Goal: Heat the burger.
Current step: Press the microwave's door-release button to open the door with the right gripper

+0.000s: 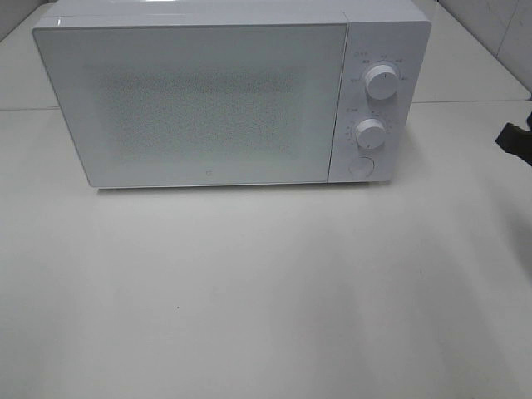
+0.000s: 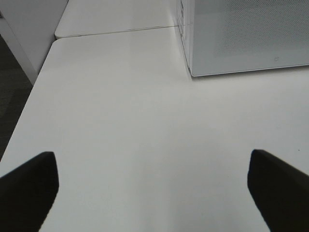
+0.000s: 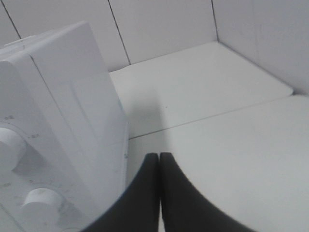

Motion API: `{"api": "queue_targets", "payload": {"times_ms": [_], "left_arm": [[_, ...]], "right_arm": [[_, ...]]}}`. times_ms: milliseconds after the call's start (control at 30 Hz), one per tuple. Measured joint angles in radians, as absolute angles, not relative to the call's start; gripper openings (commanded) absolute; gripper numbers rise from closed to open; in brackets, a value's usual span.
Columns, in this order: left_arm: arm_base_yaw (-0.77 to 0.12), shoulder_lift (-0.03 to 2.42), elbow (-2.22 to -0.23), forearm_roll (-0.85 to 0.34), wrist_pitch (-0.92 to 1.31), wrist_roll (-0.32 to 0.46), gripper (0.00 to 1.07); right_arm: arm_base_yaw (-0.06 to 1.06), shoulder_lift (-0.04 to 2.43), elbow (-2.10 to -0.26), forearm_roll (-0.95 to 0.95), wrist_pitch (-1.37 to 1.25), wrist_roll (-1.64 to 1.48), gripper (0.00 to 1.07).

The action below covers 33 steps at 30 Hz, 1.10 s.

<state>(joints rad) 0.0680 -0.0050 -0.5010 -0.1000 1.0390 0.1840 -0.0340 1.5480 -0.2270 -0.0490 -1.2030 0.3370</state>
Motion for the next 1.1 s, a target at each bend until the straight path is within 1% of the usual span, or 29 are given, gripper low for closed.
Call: {"api": "queue_targets", "payload": {"times_ms": [33,100,133,167,200,267,300,333,400,433,500,567,700,733,800,867,967,1000,1067,1100], "left_arm": [[0.068,-0.005,-0.501,-0.1,1.039,0.184,1.01],[0.068,-0.005,-0.501,-0.1,1.039,0.184,1.01],[0.068,-0.005,-0.501,-0.1,1.039,0.184,1.01],[0.068,-0.005,-0.501,-0.1,1.039,0.184,1.01],[0.068,-0.005,-0.501,-0.1,1.039,0.184,1.01],[0.068,-0.005,-0.501,-0.1,1.039,0.184,1.01],[0.068,-0.005,-0.501,-0.1,1.039,0.184,1.01],[0.068,-0.005,-0.501,-0.1,1.039,0.184,1.01],[0.068,-0.005,-0.501,-0.1,1.039,0.184,1.01],[0.068,-0.005,-0.501,-0.1,1.039,0.184,1.01],[0.068,-0.005,-0.501,-0.1,1.039,0.184,1.01],[0.068,-0.005,-0.501,-0.1,1.039,0.184,1.01],[0.068,-0.005,-0.501,-0.1,1.039,0.184,1.01],[0.068,-0.005,-0.501,-0.1,1.039,0.184,1.01],[0.068,-0.005,-0.501,-0.1,1.039,0.184,1.01],[0.068,-0.005,-0.501,-0.1,1.039,0.184,1.01],[0.068,-0.005,-0.501,-0.1,1.039,0.184,1.01],[0.068,-0.005,-0.501,-0.1,1.039,0.184,1.01],[0.068,-0.005,-0.501,-0.1,1.039,0.184,1.01],[0.068,-0.005,-0.501,-0.1,1.039,0.184,1.01]], "right_arm": [[-0.034,1.548,-0.227,-0.049,-1.203,0.337,0.0],[0.024,1.58,-0.227,-0.049,-1.205,0.454,0.0],[0.024,1.58,-0.227,-0.049,-1.205,0.454,0.0],[0.063,1.602,-0.227,-0.05,-1.207,0.512,0.0],[0.063,1.602,-0.227,-0.05,-1.207,0.512,0.0],[0.119,1.632,-0.228,-0.048,-1.207,0.592,0.0],[0.119,1.632,-0.228,-0.048,-1.207,0.592,0.0],[0.158,1.649,-0.228,-0.036,-1.207,0.654,0.0],[0.173,1.656,-0.228,-0.024,-1.207,0.683,0.0],[0.208,1.663,-0.228,0.0,-1.207,0.721,0.0],[0.227,1.668,-0.228,0.016,-1.208,0.732,0.0],[0.273,1.685,-0.228,0.046,-1.208,0.748,0.01],[0.311,1.706,-0.229,0.069,-1.208,0.817,0.01],[0.331,1.719,-0.229,0.103,-1.208,0.897,0.01],[0.338,1.725,-0.229,0.12,-1.208,0.935,0.0],[0.36,1.752,-0.229,0.196,-1.208,1.09,0.0],[0.362,1.761,-0.229,0.206,-1.208,1.116,0.0],[0.374,1.785,-0.235,0.217,-1.208,1.18,0.0],[0.38,1.795,-0.242,0.22,-1.208,1.204,0.0],[0.401,1.818,-0.263,0.223,-1.208,1.249,0.0]]}}
